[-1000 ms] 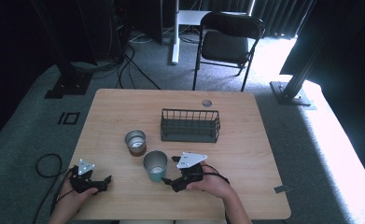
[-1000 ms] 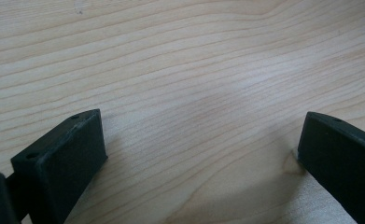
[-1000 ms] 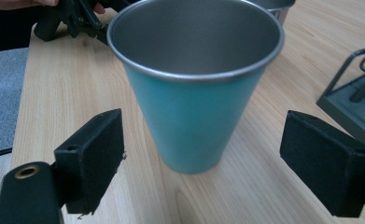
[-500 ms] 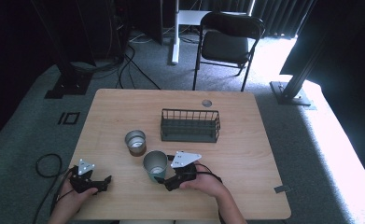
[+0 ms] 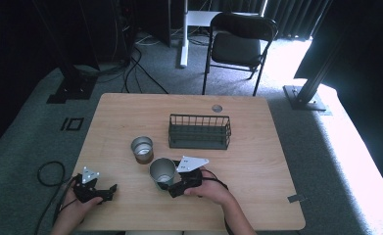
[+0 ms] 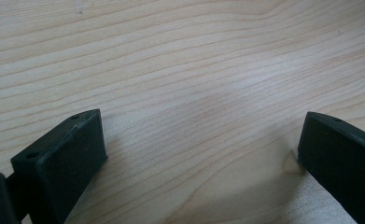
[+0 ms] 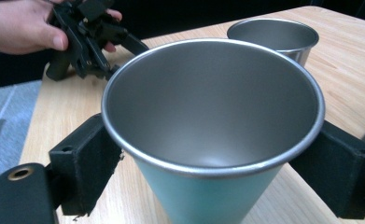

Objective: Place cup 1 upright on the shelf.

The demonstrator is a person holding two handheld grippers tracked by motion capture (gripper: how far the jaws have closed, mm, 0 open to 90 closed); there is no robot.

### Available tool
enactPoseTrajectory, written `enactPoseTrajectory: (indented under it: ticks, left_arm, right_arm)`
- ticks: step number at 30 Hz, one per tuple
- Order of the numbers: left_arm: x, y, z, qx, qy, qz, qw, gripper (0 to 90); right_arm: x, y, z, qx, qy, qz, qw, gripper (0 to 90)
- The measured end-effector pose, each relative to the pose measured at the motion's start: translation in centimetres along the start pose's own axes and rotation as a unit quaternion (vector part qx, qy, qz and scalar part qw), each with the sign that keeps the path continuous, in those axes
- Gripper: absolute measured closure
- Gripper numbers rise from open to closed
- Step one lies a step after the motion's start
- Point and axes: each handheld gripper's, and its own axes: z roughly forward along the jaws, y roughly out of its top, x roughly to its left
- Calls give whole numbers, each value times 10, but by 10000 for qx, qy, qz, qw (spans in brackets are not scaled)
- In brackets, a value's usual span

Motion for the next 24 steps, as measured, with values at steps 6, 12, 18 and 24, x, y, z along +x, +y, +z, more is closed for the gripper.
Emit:
enactPoseTrajectory:
  ticks: [6, 12, 18, 24]
  left_arm:
    - [0, 0, 0, -1, 1, -1, 10000, 17]
    - [0, 0, 0, 0, 1, 1, 10000, 17]
    - [0, 0, 0, -1, 1, 1, 10000, 17]
    - [0, 0, 0, -2, 1, 0, 10000, 17]
  right_arm:
    - [2, 1, 12, 33, -162, -215, 9996, 108]
    - [2, -1, 19, -131, -112, -199, 9997, 124]
    - [6, 2, 23, -110, -233, -224, 9994, 133]
    - [5, 9, 19, -230, -318, -112, 9992, 134]
